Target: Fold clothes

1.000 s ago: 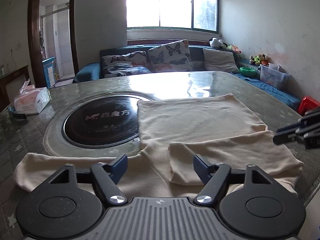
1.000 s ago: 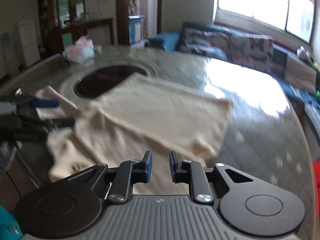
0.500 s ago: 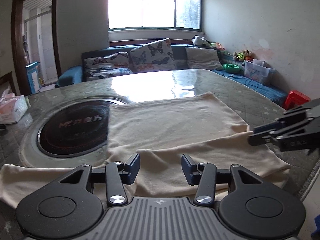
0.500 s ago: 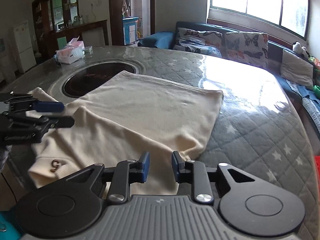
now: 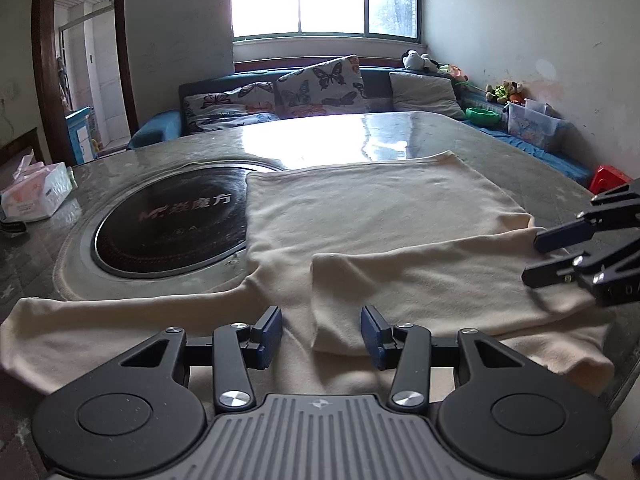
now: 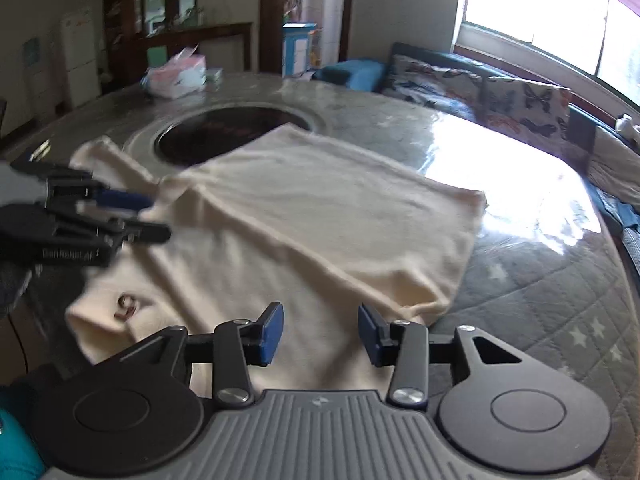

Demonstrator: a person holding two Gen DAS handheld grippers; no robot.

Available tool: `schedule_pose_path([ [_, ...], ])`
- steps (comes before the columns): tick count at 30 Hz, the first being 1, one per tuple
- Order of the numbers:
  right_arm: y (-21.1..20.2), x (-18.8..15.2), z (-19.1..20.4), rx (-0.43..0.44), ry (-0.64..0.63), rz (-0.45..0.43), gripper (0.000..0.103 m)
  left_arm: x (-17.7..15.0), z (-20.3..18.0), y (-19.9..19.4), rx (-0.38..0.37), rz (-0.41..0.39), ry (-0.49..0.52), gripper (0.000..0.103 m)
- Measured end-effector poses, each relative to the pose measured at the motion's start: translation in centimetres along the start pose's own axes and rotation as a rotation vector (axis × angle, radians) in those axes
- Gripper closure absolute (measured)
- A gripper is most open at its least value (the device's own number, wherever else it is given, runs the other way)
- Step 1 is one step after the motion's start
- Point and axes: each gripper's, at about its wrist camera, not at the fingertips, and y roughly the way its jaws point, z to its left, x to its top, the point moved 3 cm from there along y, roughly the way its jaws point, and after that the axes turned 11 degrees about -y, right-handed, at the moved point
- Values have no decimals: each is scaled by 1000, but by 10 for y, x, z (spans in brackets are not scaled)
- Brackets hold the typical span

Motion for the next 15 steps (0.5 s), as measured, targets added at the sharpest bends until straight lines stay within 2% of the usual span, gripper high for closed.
schedule_pose_path([
  [3, 2, 2, 8, 1, -33, 9, 58, 4, 9, -10, 15, -19, -33, 55],
  [5, -1, 9, 11, 11, -47, -11, 48, 7, 21, -18, 42, -39, -65, 55],
  [6, -1, 13, 13, 14, -57, -19, 47, 8, 28, -22, 57, -49, -81, 55],
  [13, 20, 38, 29, 67, -96, -39, 35, 7, 81, -40, 206, -76, -190, 39],
  [15, 28, 44, 34, 82, -105, -40, 35, 6, 98, -43, 254, -85, -230, 37],
])
